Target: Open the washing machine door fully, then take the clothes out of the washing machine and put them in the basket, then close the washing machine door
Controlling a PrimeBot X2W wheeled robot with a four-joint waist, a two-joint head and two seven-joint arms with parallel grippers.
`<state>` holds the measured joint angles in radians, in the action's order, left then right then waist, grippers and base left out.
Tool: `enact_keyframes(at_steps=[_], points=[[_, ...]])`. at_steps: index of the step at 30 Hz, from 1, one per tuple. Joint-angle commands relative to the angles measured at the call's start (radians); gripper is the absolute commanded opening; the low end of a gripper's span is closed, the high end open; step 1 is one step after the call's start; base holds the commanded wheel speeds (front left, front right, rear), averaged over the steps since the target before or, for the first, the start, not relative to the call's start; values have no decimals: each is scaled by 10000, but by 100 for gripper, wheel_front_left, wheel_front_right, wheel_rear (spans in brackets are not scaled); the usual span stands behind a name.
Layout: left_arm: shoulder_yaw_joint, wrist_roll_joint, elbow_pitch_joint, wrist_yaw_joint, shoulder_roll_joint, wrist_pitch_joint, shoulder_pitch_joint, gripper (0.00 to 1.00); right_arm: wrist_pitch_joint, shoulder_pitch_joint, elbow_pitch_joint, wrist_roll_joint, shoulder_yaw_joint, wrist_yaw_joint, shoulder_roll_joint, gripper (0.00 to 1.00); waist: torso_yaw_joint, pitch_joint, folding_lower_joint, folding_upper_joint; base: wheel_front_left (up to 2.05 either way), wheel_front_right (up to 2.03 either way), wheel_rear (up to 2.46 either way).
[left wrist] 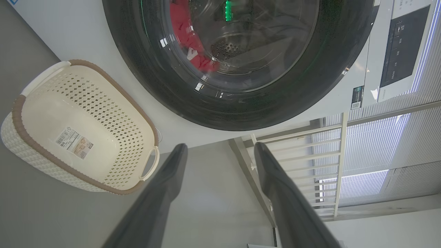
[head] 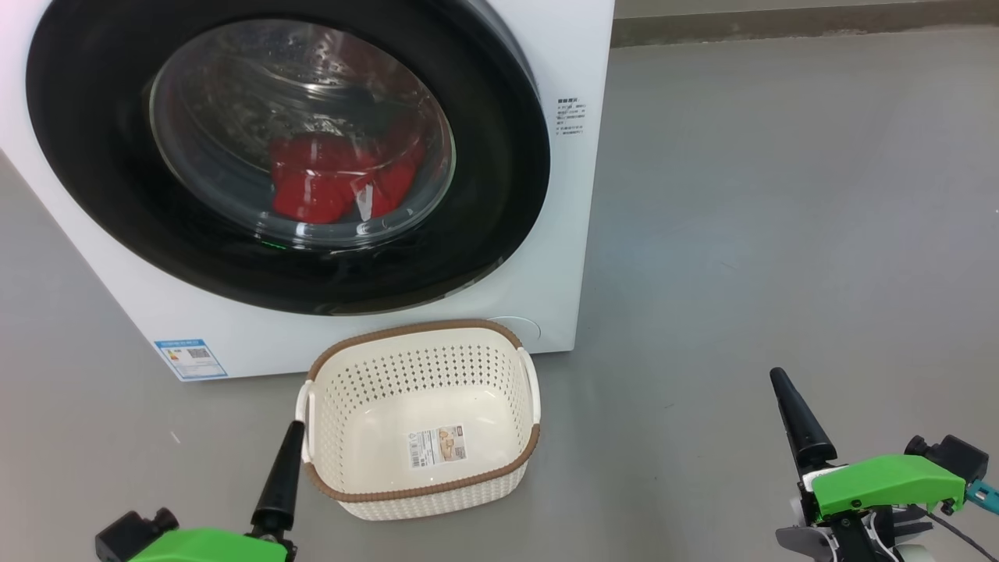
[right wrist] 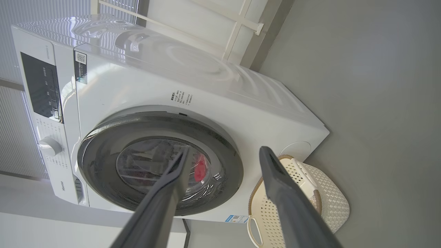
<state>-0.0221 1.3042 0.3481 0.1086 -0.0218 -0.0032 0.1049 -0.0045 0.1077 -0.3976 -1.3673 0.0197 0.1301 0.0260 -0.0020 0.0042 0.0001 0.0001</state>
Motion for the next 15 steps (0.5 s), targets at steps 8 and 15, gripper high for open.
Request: enact_keyframes(at_steps=[8, 15], points=[[-85, -1152, -449, -167, -138, -278, 648, 100, -279, 686, 160, 1328, -139, 3, 72, 100, -2, 17, -1, -1, 0, 0, 0], [-248, -2386, -556, -301, -153, -515, 892, 100, -515, 941, 118, 2769, -101, 4, 66, 100, -16, 46, -1, -1, 0, 0, 0]])
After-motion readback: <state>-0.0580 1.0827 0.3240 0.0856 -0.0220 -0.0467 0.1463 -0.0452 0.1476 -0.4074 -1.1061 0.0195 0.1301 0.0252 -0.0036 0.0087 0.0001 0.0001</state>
